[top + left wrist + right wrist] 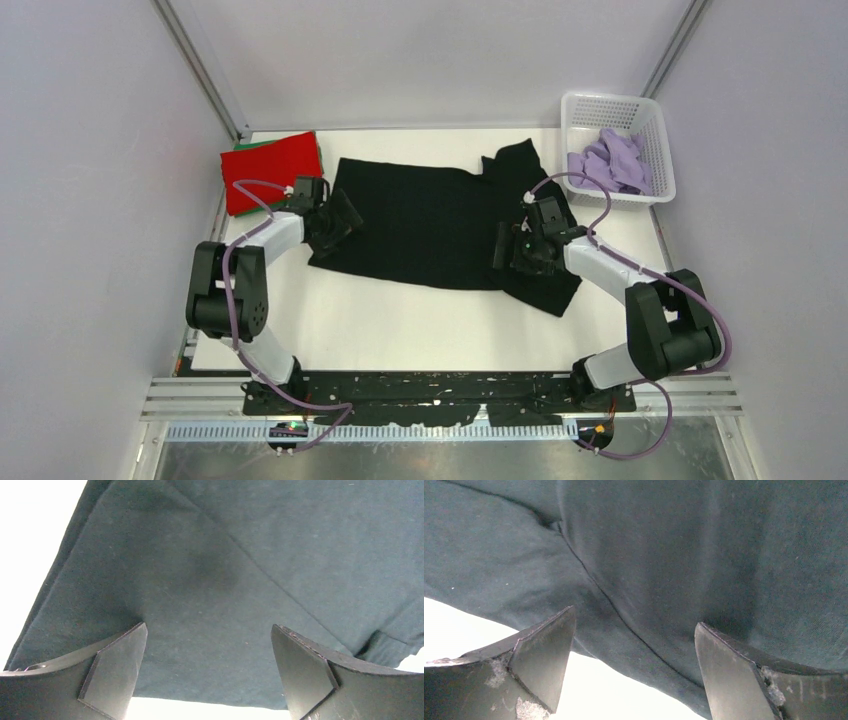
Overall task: Fold and stack the t-shirts
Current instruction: Fold the flattened tshirt in 1/3 of the way
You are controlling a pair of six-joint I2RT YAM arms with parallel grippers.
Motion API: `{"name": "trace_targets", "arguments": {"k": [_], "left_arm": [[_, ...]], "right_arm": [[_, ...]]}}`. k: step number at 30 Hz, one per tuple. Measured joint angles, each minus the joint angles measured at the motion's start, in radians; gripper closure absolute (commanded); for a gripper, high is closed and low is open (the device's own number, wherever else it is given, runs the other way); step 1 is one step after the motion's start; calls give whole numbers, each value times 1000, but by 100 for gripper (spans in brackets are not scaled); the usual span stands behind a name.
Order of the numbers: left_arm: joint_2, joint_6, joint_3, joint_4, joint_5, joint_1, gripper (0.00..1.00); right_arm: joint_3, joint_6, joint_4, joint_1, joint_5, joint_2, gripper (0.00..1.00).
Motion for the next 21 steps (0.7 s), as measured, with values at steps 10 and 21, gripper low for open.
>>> {"name": "trace_targets", "arguments": {"k": [10,21], "left_arm": [[21,38,-29,25,5,3,0],[-350,56,-382,0,42,0,0]], "right_arm": [[-51,87,39,-9,3,19,5],[-164,82,-133,-9,55,-155,5]]}}
